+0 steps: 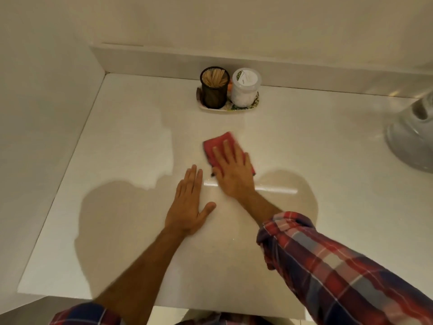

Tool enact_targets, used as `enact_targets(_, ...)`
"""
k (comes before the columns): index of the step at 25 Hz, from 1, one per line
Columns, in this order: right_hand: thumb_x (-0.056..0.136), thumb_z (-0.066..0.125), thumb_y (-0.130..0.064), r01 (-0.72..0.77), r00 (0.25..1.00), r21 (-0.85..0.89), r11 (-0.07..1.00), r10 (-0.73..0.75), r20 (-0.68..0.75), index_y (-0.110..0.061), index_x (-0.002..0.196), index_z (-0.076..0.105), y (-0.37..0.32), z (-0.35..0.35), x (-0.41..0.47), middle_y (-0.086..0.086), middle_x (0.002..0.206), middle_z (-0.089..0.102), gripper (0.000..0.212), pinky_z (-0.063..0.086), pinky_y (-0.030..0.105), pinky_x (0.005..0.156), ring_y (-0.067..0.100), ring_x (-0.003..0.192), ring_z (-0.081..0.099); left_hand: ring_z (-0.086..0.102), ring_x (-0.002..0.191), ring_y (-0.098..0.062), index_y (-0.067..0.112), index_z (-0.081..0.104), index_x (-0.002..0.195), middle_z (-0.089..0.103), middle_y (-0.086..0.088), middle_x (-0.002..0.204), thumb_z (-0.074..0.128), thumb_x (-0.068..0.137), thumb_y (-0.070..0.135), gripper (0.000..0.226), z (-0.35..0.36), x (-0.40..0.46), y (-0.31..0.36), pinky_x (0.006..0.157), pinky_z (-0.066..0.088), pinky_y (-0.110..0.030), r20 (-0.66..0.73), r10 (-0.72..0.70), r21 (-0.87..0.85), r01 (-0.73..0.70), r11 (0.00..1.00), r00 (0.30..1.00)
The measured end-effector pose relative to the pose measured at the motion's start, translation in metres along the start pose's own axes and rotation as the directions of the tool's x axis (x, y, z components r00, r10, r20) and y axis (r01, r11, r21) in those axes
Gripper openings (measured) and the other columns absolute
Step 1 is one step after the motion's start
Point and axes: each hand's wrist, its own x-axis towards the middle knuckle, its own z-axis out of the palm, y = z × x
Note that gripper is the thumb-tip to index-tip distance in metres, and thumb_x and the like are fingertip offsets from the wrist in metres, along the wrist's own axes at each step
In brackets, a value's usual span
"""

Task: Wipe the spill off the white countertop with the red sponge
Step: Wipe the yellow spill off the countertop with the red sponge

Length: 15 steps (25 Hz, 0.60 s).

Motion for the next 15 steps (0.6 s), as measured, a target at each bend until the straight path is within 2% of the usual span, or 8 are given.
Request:
enact_targets(3,0.100,0.034,-0.049,0.203,0.978,0.033,0.979,-0.204,0.041,-0.032,0.159,0.007,-0.034,0.016,-0.058,0.004,0.170,0.000,0.067,0.014,0.061,0.121,0.030,0.155,-0.006,-0.005,0.155,-0.017,0.016,0.001,0.159,0.000,-0.006,0.169,0.025,0.094,0.068,0.087,-0.002,0.001,-0.001,0.125,0.005,-0.048,-0.039,-0.019,-0.052,0.016,0.998,0.999)
enact_targets(7,0.100,0.037,-0.050,0.264,0.962,0.015,0.964,-0.264,0.067,-0.036,0.158,0.010,-0.030,0.028,-0.153,0.000,0.170,0.008,0.066,0.012,0.059,0.123,0.028,0.156,0.001,-0.006,0.155,-0.016,0.016,0.006,0.159,0.003,-0.005,0.169,0.013,0.090,0.075,0.091,-0.005,-0.003,0.002,0.125,-0.002,-0.047,0.034,-0.036,0.051,0.034,0.998,0.999)
enact_targets(11,0.100,0.036,-0.053,0.239,0.968,-0.066,0.969,-0.232,0.095,-0.039,0.158,0.007,0.026,0.019,-0.224,-0.001,0.169,0.006,0.066,0.007,0.054,0.119,0.029,0.155,0.002,-0.013,0.154,-0.018,0.020,0.003,0.160,-0.007,-0.005,0.169,0.008,0.086,0.080,0.095,-0.007,-0.004,0.004,0.124,-0.006,-0.046,0.092,-0.042,0.170,0.026,0.985,0.995)
enact_targets(13,0.099,0.041,-0.052,0.198,0.978,-0.114,0.973,-0.190,0.081,-0.037,0.158,0.016,0.064,0.010,-0.244,0.000,0.168,0.012,0.066,0.015,0.053,0.116,0.032,0.154,0.014,-0.012,0.154,-0.019,0.019,0.005,0.160,-0.006,-0.006,0.169,0.014,0.087,0.078,0.093,-0.007,-0.003,0.006,0.125,-0.005,-0.046,0.098,-0.054,0.188,0.034,0.982,0.994)
enact_targets(15,0.097,0.043,-0.051,0.091,0.994,-0.103,0.990,-0.084,0.072,-0.034,0.157,0.021,0.098,0.001,-0.256,0.002,0.166,0.015,0.066,0.025,0.054,0.114,0.032,0.152,0.021,-0.010,0.154,-0.019,0.019,0.007,0.160,-0.005,-0.006,0.169,0.018,0.089,0.073,0.089,-0.007,-0.004,0.007,0.125,-0.004,-0.046,0.093,-0.063,0.180,0.045,0.983,0.994)
